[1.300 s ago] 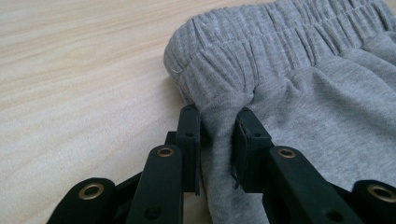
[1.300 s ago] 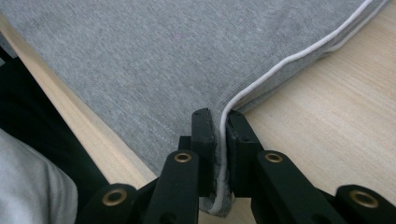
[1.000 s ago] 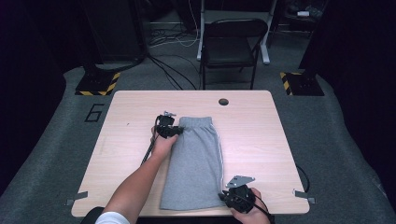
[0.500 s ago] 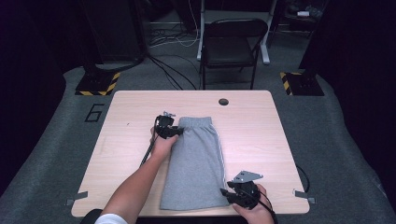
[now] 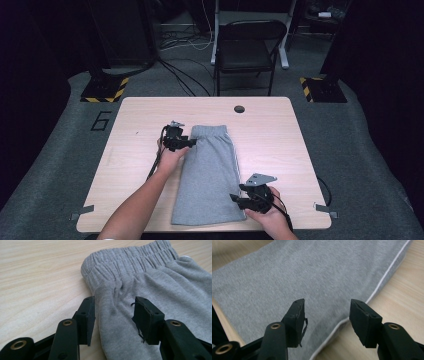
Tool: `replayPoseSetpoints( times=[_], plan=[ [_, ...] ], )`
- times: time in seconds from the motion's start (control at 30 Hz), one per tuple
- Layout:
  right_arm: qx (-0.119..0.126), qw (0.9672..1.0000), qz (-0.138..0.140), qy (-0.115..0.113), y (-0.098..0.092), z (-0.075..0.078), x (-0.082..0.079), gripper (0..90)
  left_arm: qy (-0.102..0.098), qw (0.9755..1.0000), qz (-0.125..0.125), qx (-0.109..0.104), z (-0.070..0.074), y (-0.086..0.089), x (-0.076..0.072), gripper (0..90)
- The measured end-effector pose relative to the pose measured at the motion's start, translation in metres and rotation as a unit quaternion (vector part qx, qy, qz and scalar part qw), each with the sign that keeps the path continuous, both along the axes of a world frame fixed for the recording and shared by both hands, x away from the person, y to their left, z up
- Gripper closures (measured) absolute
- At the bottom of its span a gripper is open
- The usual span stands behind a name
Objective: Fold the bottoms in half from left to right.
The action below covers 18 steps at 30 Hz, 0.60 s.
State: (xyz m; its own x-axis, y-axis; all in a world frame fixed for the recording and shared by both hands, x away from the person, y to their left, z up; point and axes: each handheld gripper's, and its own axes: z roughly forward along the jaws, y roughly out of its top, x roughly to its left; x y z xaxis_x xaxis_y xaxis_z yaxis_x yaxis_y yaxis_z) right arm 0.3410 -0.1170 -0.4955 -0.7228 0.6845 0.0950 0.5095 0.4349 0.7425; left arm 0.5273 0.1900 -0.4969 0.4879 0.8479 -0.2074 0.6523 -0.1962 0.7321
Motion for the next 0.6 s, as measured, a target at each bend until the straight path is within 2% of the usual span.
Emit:
replayPoseSetpoints(
  times=[0.03, 0.17, 0.33, 0.43, 0.47, 0.57, 0.6],
  plan=[
    [-0.001, 1.0000, 0.000, 0.004, 0.002, 0.001, 0.002, 44.7, -0.003, 1.0000, -0.003, 0.001, 0.002, 0.000, -0.001, 51.6],
    [-0.013, 0.9999, 0.007, -0.008, 0.008, 0.006, 0.013, 43.0, -0.010, 0.9999, -0.006, 0.003, 0.008, -0.001, -0.005, 50.8],
    [-0.021, 0.9996, 0.013, -0.014, 0.012, 0.013, 0.029, 43.5, -0.008, 0.9999, -0.013, -0.003, 0.014, 0.000, -0.009, 48.0],
    [-0.011, 0.9999, 0.007, -0.007, 0.011, 0.018, 0.039, 45.4, -0.022, 0.9993, -0.029, 0.005, 0.016, 0.000, -0.010, 48.9],
    [-0.009, 0.9999, 0.004, -0.004, 0.010, 0.020, 0.043, 46.7, -0.018, 0.9995, -0.027, 0.001, 0.017, 0.000, -0.011, 50.1],
    [-0.011, 0.9999, 0.003, -0.007, 0.008, 0.027, 0.052, 48.8, -0.026, 0.9986, -0.046, 0.005, 0.019, 0.003, -0.010, 53.2],
    [-0.008, 1.0000, -0.001, -0.006, 0.007, 0.030, 0.056, 49.2, -0.023, 0.9986, -0.047, 0.000, 0.019, 0.004, -0.010, 53.4]
  ],
)
